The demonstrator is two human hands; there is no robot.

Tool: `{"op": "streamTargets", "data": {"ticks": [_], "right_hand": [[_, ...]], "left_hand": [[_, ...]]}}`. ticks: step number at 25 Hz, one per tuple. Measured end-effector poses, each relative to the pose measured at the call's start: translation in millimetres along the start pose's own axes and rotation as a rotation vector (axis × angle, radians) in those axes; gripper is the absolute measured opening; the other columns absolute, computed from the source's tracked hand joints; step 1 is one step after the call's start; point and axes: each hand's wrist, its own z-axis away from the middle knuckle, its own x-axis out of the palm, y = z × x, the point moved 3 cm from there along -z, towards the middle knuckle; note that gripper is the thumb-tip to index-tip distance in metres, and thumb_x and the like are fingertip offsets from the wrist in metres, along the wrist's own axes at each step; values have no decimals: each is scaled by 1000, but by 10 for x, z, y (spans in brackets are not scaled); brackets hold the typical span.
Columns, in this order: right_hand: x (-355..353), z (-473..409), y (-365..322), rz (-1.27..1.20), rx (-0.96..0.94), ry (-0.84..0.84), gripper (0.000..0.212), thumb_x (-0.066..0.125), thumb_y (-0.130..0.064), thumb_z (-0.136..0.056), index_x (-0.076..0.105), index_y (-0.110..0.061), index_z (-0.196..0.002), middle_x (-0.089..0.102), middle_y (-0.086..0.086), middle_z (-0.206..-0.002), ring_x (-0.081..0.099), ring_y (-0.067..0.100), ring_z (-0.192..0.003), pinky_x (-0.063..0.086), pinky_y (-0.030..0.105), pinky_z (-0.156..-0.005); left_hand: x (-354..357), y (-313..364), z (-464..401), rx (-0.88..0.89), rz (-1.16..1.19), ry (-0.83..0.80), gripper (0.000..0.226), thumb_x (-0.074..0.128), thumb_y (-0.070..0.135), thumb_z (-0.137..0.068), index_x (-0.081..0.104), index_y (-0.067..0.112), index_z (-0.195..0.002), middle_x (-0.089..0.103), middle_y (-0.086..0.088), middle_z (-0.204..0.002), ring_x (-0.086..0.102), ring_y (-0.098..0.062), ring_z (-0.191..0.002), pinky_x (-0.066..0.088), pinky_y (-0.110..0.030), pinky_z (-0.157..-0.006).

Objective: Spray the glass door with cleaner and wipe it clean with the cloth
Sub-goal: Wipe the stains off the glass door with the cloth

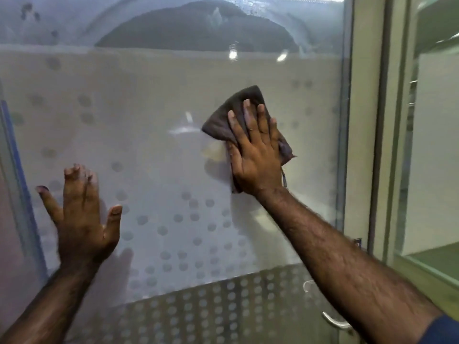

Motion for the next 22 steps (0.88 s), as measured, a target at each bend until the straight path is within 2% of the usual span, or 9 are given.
{"op": "streamTargets", "data": {"ticks": [2, 5, 9, 13, 16, 18, 22], "right_hand": [[-125, 56, 384, 9, 174, -3, 63, 39, -41, -112, 30, -23, -172, 17, 14, -182, 10, 37, -170, 10, 59, -137], [-272, 45, 734, 14, 392, 31, 63, 36, -41, -114, 27, -21, -173, 14, 15, -183, 7, 38, -170, 10, 59, -136], [-284, -430, 684, 22, 446, 49, 63, 31, -46, -114, 26, -24, -173, 12, 14, -183, 5, 40, -170, 8, 60, -136], [-203, -1116, 228, 16, 346, 69, 63, 28, -50, -114, 24, -28, -173, 10, 14, -183, 5, 39, -170, 5, 58, -137], [-73, -1440, -375, 6, 203, 47, 64, 28, -53, -113, 24, -30, -173, 12, 13, -183, 6, 39, -170, 5, 55, -137], [22, -1510, -858, 4, 69, 17, 64, 28, -54, -112, 27, -32, -172, 15, 13, -183, 9, 39, -170, 8, 56, -137], [291, -1188, -1841, -4, -282, -68, 63, 36, -53, -110, 36, -33, -169, 24, 13, -181, 17, 41, -168, 13, 60, -134]], "left_hand": [[8, 7, 15, -12, -5, -12, 76, 36, 46, -109, 16, 4, -168, 15, -15, -179, 15, -38, -166, -2, -79, -125], [20, 41, 7, -12, -13, -14, 75, 36, 46, -109, 28, -2, -165, 15, -18, -178, 15, -40, -166, -3, -77, -127], [30, 88, 17, -26, -38, -33, 76, 35, 48, -108, 30, -5, -163, 18, -25, -176, 14, -41, -166, -1, -73, -129], [53, 61, 11, -27, -49, -57, 79, 33, 50, -109, 24, -3, -166, 16, -25, -177, 13, -40, -166, -1, -72, -130], [43, 46, 11, -22, -11, -30, 79, 34, 51, -109, 25, -4, -165, 18, -25, -176, 17, -42, -165, 9, -73, -129], [7, 45, -5, -49, 31, -3, 80, 31, 53, -109, 25, -5, -165, 20, -26, -176, 17, -43, -165, 14, -73, -129], [-84, 36, -12, -170, 114, 55, 96, 24, 68, -105, 20, -7, -165, 17, -25, -176, 14, -41, -166, 7, -68, -132]]}}
